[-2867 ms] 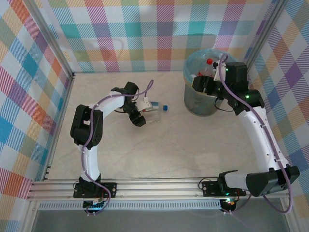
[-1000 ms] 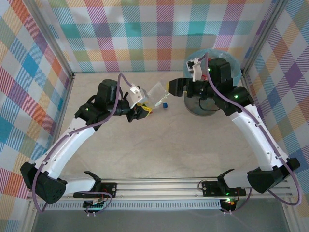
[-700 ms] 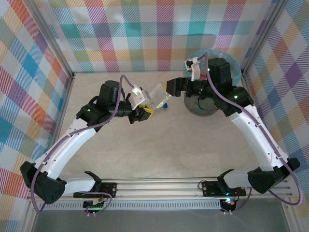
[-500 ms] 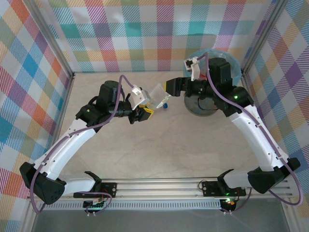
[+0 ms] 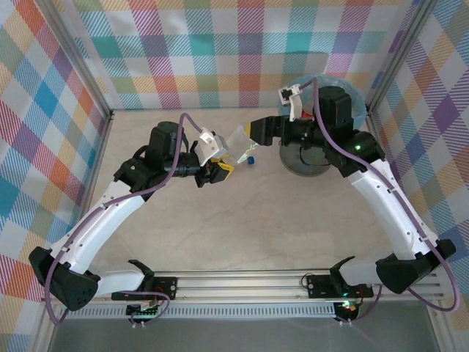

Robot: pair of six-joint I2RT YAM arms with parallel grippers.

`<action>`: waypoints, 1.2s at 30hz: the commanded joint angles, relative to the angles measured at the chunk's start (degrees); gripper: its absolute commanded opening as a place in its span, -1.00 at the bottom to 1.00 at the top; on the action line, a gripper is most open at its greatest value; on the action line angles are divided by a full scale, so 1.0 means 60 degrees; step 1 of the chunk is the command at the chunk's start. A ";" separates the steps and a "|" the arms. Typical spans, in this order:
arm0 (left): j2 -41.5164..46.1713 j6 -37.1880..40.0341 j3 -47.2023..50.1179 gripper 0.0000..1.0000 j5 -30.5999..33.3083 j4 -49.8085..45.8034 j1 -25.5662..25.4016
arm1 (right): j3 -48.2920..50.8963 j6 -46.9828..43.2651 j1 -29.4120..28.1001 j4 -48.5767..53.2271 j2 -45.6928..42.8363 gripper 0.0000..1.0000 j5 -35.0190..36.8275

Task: Put the plastic bottles in the bin

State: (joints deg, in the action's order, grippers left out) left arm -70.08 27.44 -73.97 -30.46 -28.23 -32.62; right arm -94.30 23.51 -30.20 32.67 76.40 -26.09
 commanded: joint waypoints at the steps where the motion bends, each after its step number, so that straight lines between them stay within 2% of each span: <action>1: -0.0066 -0.0143 -0.0202 -0.35 0.0100 0.0427 -0.0129 | -0.0002 -0.0232 -0.0285 -0.0259 -0.0196 0.84 -0.1111; 9: -0.0234 -0.0091 -0.0221 -0.36 0.0096 0.0447 -0.0129 | 0.0157 -0.0130 -0.0285 -0.0657 -0.0253 0.96 -0.1588; 15: -0.0199 -0.0248 -0.0272 -0.36 0.0002 0.0667 -0.0129 | 0.0057 -0.0412 -0.0285 -0.0231 -0.0131 0.90 -0.1380; 19: -0.0199 -0.0340 -0.0423 -0.36 -0.0124 0.0693 -0.0129 | -0.0103 -0.0742 -0.0292 0.0445 0.0043 0.76 -0.0936; 30: -0.0338 -0.0384 -0.0699 -0.33 -0.0197 0.0720 -0.0129 | -0.0489 -0.0973 -0.0285 0.0883 0.0264 0.06 -0.0503; 33: -0.0361 -0.0460 -0.0708 -0.19 -0.0054 0.0834 -0.0129 | -0.0646 -0.0988 -0.0281 0.0977 0.0205 0.00 0.0006; 36: -0.0292 -0.0715 -0.0612 0.24 0.0499 0.1189 -0.0129 | -0.1228 -0.1192 -0.0256 0.1649 0.0239 -0.04 0.1082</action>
State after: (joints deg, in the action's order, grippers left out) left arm -72.29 24.58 -76.01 -29.23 -25.12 -32.99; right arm -97.82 18.50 -31.55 38.79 77.71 -25.39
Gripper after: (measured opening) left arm 0.605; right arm 0.567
